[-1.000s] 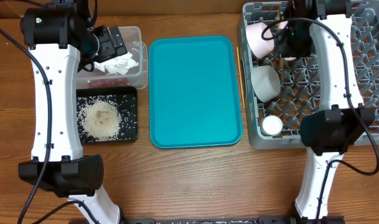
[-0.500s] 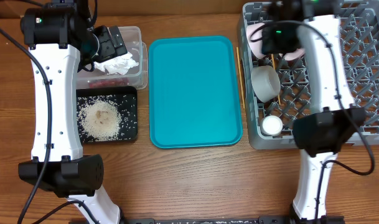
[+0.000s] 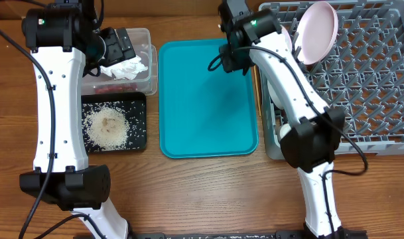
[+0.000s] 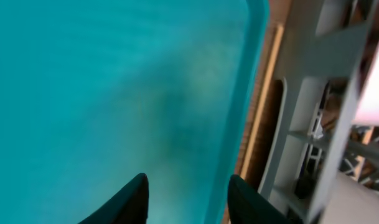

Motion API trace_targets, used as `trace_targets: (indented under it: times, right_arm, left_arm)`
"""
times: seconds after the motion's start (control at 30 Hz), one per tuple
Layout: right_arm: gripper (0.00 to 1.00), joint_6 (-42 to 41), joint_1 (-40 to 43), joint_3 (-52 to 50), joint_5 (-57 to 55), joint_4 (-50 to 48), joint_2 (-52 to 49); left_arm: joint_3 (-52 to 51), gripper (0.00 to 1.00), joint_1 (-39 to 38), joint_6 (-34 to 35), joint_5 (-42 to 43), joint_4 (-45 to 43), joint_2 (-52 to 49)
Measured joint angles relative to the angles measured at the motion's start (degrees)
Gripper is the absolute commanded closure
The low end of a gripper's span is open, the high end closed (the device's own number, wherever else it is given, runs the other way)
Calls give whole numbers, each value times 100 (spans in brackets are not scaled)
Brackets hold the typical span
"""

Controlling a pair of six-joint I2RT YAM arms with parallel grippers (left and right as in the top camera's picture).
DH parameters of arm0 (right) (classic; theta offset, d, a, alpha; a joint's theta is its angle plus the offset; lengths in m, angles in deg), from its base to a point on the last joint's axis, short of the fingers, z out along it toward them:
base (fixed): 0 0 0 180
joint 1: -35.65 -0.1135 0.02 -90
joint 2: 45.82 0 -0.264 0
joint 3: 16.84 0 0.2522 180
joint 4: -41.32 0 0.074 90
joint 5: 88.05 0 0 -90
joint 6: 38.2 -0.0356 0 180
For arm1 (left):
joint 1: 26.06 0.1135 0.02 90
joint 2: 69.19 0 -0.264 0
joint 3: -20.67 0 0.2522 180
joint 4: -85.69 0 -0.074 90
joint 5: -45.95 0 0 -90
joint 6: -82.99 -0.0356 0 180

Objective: Sort waste into correct bins and load items into the dishwasher

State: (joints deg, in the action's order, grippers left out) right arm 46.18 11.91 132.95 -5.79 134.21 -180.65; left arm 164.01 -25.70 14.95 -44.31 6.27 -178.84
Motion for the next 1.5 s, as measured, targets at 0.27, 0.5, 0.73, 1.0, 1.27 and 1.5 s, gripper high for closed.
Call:
trace_targets:
  times: [0.27, 0.5, 0.73, 1.0, 1.27, 1.5]
  right_arm:
    - [64, -101, 236, -1150, -599, -780, -223]
    - [66, -122, 238, -1810, -776, -1375, -223]
    - [66, -118, 223, -2011, -907, -1620, -223]
    - [66, -120, 223, -2022, -942, -1768, -223]
    - [66, -120, 238, -2107, -898, -1878, -223]
    - [67, -120, 238, -2109, -898, -1926, -223]
  left_arm:
    - [0, 0, 0, 0, 0, 0, 0]
    - [0, 0, 0, 0, 0, 0, 0]
    - [0, 0, 0, 0, 0, 0, 0]
    - [0, 0, 0, 0, 0, 0, 0]
    - [0, 0, 0, 0, 0, 0, 0]
    - [0, 0, 0, 0, 0, 0, 0]
